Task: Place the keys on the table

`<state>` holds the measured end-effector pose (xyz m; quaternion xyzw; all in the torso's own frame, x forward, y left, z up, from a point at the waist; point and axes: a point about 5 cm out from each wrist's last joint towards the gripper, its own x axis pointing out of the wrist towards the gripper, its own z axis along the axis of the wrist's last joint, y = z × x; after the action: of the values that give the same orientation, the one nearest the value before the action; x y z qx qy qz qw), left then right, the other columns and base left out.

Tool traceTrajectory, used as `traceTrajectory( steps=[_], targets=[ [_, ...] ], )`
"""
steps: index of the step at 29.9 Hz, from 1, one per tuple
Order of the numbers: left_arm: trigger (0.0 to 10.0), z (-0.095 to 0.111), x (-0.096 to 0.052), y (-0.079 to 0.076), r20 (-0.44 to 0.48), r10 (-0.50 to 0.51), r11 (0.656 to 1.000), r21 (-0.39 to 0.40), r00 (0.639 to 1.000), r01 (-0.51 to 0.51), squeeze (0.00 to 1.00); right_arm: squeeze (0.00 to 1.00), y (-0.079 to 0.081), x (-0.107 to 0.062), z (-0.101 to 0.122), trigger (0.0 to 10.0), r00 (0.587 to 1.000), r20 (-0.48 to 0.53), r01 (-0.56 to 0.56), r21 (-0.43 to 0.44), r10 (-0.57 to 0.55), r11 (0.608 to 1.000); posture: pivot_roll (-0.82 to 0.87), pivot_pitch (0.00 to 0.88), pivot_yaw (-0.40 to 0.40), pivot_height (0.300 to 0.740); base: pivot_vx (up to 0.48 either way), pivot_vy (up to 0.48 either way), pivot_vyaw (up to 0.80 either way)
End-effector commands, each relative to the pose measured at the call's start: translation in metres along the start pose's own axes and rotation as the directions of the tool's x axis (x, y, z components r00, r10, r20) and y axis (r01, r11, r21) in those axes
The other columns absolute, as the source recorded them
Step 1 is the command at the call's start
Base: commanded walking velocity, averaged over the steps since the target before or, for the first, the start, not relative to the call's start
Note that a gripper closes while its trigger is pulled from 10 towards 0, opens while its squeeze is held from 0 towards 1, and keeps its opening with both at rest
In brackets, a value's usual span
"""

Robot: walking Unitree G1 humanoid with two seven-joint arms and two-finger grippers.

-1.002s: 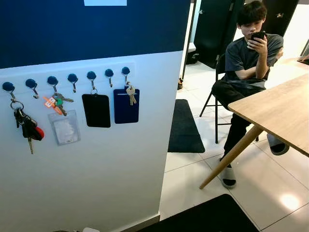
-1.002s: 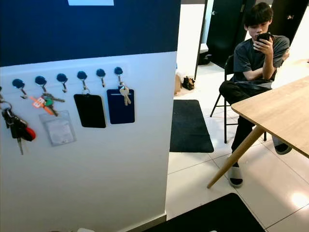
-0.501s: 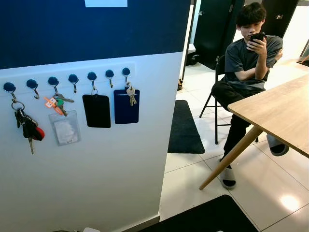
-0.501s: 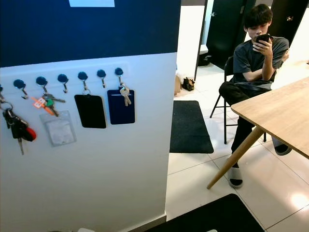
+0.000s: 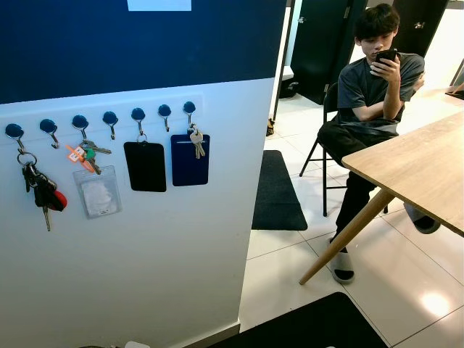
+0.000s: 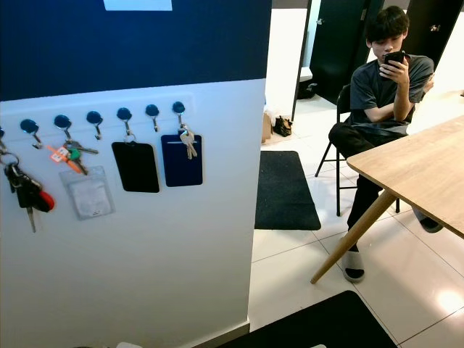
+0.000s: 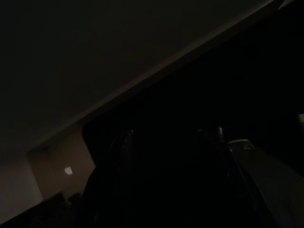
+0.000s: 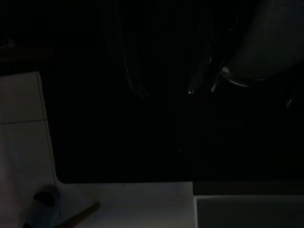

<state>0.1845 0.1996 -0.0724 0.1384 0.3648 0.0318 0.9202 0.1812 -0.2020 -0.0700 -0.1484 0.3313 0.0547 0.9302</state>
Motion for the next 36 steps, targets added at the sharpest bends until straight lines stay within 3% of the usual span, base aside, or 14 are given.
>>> traceTrajectory(
  steps=[1, 18, 22, 24, 30, 33, 35, 36],
  targets=[
    [10.0, -0.010, -0.003, 0.002, -0.032, 0.004, 1.000, 0.008, 0.999, -0.004, 0.00, 0.00, 0.002, -0.002, -0.006, 10.0, 1.000, -0.026, 0.000, 0.000, 0.000, 1.000, 0.06, 0.119, 0.005, 0.740, 0.000, 0.000, 0.00],
    [10.0, -0.011, -0.004, 0.007, -0.026, 0.029, 1.000, 0.001, 0.999, -0.029, 0.00, 0.00, 0.004, -0.003, -0.007, 10.0, 1.000, -0.026, -0.004, 0.000, 0.004, 1.000, 0.07, 0.124, 0.010, 0.740, 0.000, 0.000, 0.00],
    [10.0, -0.003, -0.003, 0.025, 0.018, 0.104, 0.990, -0.099, 0.994, -0.102, 0.00, 0.00, 0.005, -0.003, -0.006, 10.0, 1.000, -0.015, -0.006, 0.003, 0.006, 1.000, 0.08, 0.133, 0.013, 0.740, 0.000, 0.000, 0.00],
    [10.0, 0.000, -0.004, 0.033, 0.042, 0.121, 0.988, -0.104, 0.992, -0.116, 0.00, 0.00, 0.005, -0.003, -0.005, 10.0, 1.000, -0.005, -0.007, 0.006, 0.007, 1.000, 0.08, 0.133, 0.013, 0.740, 0.000, 0.000, 0.00],
    [10.0, 0.011, -0.017, 0.042, 0.151, 0.009, 0.998, -0.064, 0.988, 0.001, 0.00, 0.00, 0.003, -0.003, -0.004, 10.0, 1.000, 0.009, -0.006, 0.012, 0.006, 1.000, 0.10, 0.146, 0.019, 0.740, 0.000, 0.000, 0.00],
    [10.0, 0.021, -0.026, 0.053, 0.206, 0.051, 0.996, -0.077, 0.977, -0.035, 0.00, 0.00, 0.003, -0.004, -0.004, 10.0, 1.000, 0.018, -0.006, 0.012, 0.006, 1.000, 0.11, 0.148, 0.023, 0.740, 0.000, 0.000, 0.00],
    [10.0, 0.039, -0.038, 0.072, 0.274, 0.162, 0.977, -0.178, 0.948, -0.115, 0.00, 0.00, 0.001, -0.003, 0.001, 10.0, 0.999, 0.046, -0.007, 0.019, 0.006, 1.000, 0.13, 0.150, 0.022, 0.740, 0.000, 0.000, 0.00],
    [10.0, 0.039, -0.038, 0.072, 0.274, 0.162, 0.977, -0.178, 0.948, -0.115, 0.00, 0.00, 0.001, -0.003, 0.001, 10.0, 0.999, 0.046, -0.007, 0.019, 0.006, 1.000, 0.13, 0.150, 0.022, 0.740, 0.000, 0.000, 0.00]
  ],
)
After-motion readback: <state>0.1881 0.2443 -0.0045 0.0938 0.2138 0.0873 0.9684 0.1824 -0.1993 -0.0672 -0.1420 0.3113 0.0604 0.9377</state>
